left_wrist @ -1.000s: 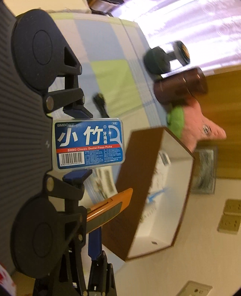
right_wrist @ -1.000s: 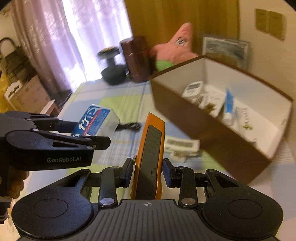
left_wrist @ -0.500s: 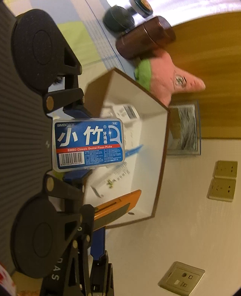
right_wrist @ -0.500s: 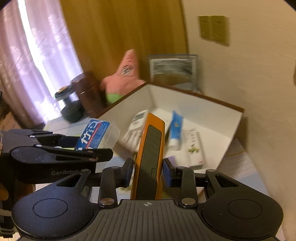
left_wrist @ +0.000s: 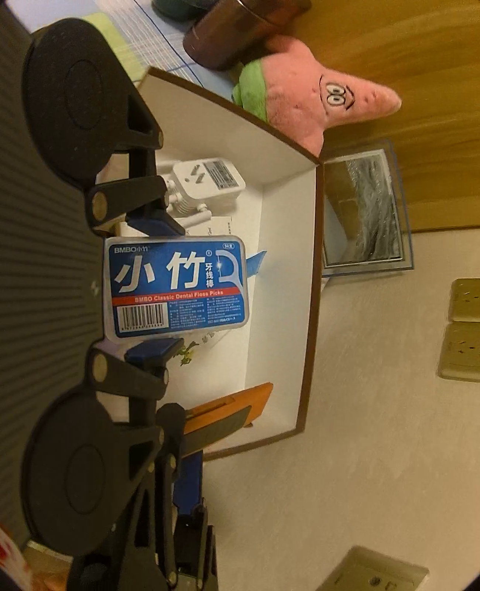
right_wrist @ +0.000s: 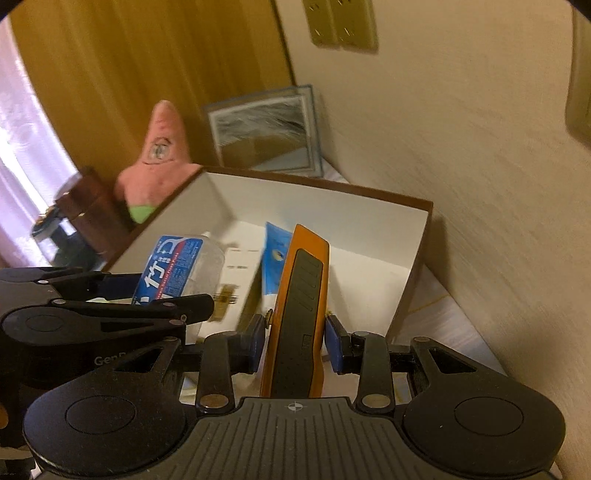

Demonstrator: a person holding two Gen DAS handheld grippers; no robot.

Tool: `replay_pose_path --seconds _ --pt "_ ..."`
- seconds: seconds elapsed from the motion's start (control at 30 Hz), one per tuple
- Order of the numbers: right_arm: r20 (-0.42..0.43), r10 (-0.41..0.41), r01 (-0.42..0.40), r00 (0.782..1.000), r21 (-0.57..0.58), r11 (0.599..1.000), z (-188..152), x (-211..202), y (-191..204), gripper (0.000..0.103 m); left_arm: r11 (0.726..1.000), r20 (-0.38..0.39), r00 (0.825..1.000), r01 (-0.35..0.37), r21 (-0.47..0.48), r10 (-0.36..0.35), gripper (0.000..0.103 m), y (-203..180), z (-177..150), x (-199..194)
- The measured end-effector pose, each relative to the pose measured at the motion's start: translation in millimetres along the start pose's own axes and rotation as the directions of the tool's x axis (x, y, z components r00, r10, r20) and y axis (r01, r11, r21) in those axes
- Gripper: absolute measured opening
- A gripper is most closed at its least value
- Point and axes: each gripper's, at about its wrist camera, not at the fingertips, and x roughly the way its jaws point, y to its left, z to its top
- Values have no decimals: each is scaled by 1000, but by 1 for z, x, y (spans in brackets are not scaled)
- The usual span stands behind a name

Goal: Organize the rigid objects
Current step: 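Lift the toothpick box and orange knife and carry them over the brown box, then lower both items into the brown box and open both tools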

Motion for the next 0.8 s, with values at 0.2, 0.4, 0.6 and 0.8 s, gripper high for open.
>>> replay_pose_path --seconds 0.2,0.4,0.6,0.8 --pt "-64 -57 59 996 33 998 6 30 -6 31 999 -53 999 11 40 -8 52 3 10 35" --pt "-116 -109 115 987 49 992 4 51 -12 31 995 -106 994 35 91 -25 52 4 13 61" --pt "-116 -147 152 982 33 988 11 61 -13 31 993 -132 991 47 112 -32 52 7 18 81" --pt "-112 -176 180 978 26 983 16 69 -12 32 991 -132 991 49 123 -32 52 8 23 89"
